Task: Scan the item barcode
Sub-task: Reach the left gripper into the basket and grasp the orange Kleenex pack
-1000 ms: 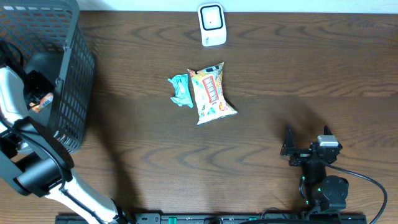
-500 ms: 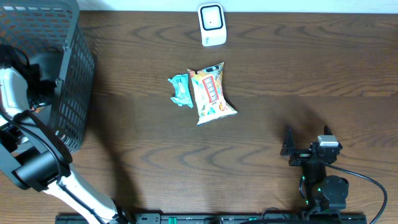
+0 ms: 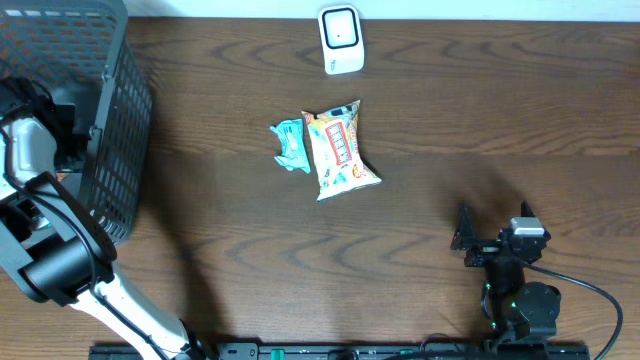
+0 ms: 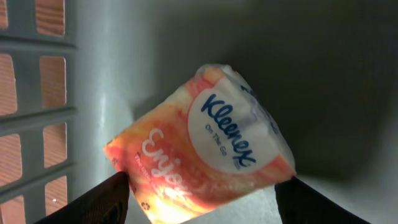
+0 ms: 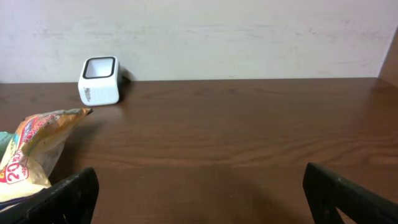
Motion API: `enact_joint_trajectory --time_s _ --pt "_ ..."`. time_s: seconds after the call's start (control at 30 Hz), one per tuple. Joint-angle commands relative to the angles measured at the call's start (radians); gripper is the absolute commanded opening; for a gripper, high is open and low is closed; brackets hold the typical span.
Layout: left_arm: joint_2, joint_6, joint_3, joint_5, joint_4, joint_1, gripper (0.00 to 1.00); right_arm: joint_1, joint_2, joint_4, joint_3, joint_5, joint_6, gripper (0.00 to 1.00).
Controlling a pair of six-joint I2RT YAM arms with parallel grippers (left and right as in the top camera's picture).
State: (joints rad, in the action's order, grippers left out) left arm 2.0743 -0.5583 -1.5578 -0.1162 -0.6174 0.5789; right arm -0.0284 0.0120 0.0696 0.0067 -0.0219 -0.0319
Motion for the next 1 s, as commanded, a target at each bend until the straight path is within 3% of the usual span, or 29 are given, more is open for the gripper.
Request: enact_joint_trajectory --time_s 0.0,0.1,0.27,0.5,0.73,0.97 --pt "0.019 -0.031 0.029 -0.026 0.042 -0.002 0.68 0.003 -0.005 0.003 -0.001 -0.001 0.014 0.99" --pt "0.019 -0.032 0.043 -0.012 0.078 -0.002 0.51 0.003 -0.005 0.003 -0.001 -0.001 0.014 0.99" --pt "0.019 -0.032 0.078 0.043 0.116 -0.002 0.5 0.003 -0.005 0.003 -0.001 -0.001 0.014 0.99" --pt "0.016 0.087 0.09 0.056 0.126 -0.002 0.08 0.003 -0.005 0.003 -0.001 -0.001 0.014 0.99" --pt "-0.091 0.449 0.066 0.057 0.183 -0.002 0.07 0.003 -0.005 0.003 -0.001 -0.002 0.014 0.99" --pt "-0.371 0.851 0.049 0.129 0.208 -0.002 0.07 0.003 -0.005 0.003 -0.001 -0.001 0.014 0.99"
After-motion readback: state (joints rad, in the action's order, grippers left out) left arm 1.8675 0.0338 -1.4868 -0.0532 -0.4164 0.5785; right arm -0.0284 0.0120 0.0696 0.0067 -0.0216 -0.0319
